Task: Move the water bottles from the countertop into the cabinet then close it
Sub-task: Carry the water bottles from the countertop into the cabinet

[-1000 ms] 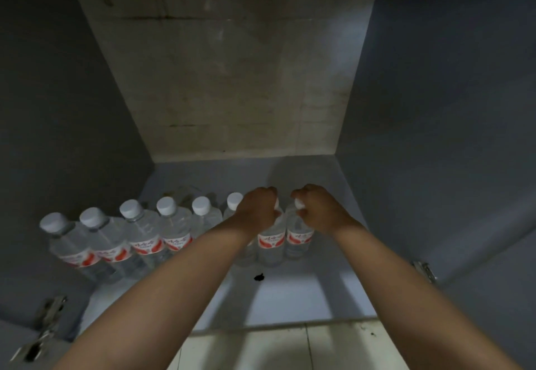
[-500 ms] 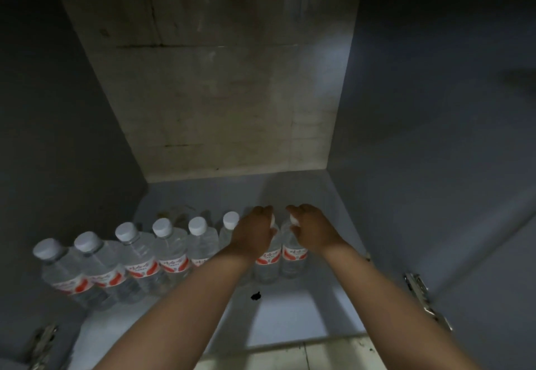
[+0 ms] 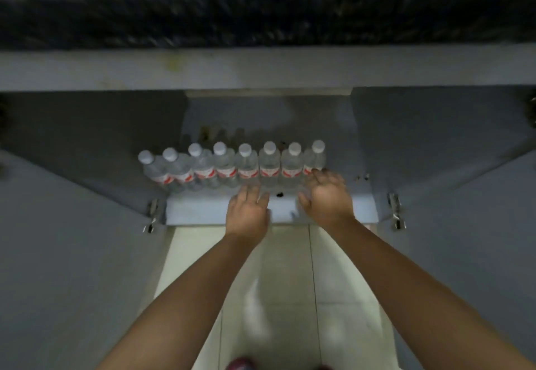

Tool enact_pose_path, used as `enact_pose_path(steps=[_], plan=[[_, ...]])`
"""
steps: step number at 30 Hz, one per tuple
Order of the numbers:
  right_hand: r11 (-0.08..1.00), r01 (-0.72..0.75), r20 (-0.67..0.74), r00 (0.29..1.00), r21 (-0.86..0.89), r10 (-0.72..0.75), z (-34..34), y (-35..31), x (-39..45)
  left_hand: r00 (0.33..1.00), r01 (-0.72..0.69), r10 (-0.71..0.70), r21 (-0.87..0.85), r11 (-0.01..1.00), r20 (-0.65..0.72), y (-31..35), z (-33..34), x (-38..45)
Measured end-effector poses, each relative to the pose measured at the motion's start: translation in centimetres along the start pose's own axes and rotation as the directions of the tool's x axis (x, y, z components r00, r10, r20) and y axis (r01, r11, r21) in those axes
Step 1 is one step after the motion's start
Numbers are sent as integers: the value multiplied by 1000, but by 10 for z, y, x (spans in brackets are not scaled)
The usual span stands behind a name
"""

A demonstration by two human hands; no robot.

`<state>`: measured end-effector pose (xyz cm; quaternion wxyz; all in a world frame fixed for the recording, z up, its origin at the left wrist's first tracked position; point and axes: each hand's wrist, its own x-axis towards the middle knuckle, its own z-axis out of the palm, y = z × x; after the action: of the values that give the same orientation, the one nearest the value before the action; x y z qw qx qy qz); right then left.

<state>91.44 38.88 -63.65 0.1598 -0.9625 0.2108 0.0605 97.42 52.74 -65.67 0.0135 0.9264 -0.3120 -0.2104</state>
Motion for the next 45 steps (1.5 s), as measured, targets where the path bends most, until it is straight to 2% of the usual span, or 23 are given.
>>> enact_pose_path(steps=[1,5,9,13,16,26,31,36,40,45], plan=[[999,40,1,999,-11,-40,-7,-10,-13,999,28,-28,-8,1000,18,-2,-10,-21],[991,115,278,956,-63,-93,-53,-62,-66,984,155,-151,-39,987,90,-13,-58,-105],[985,169,354,923,-21,-151,-114,-128,-110,955,297,-290,-118,948,68,-29,-129,-182],[969,245,150,958,13,-244,-169,-199,-133,932,357,-363,-157,921,-10,-57,-203,-240],[954,298,226,928,25,-296,-211,-249,-140,916,372,-389,-154,915,-99,-84,-250,-271],[941,338,-72,939,33,-335,-311,-366,-132,849,404,-418,-111,908,-324,-181,-357,-354],[951,310,-143,942,21,-304,-347,-386,-106,784,458,-474,-142,877,-401,-213,-403,-341],[965,261,-149,953,-30,-263,-358,-383,-39,773,452,-489,-189,872,-403,-227,-428,-281],[965,252,-125,958,-66,-259,-351,-381,46,811,426,-470,-201,882,-348,-235,-440,-210],[955,252,-11,966,-158,-256,-333,-389,149,860,378,-428,-217,900,-278,-259,-455,-118]])
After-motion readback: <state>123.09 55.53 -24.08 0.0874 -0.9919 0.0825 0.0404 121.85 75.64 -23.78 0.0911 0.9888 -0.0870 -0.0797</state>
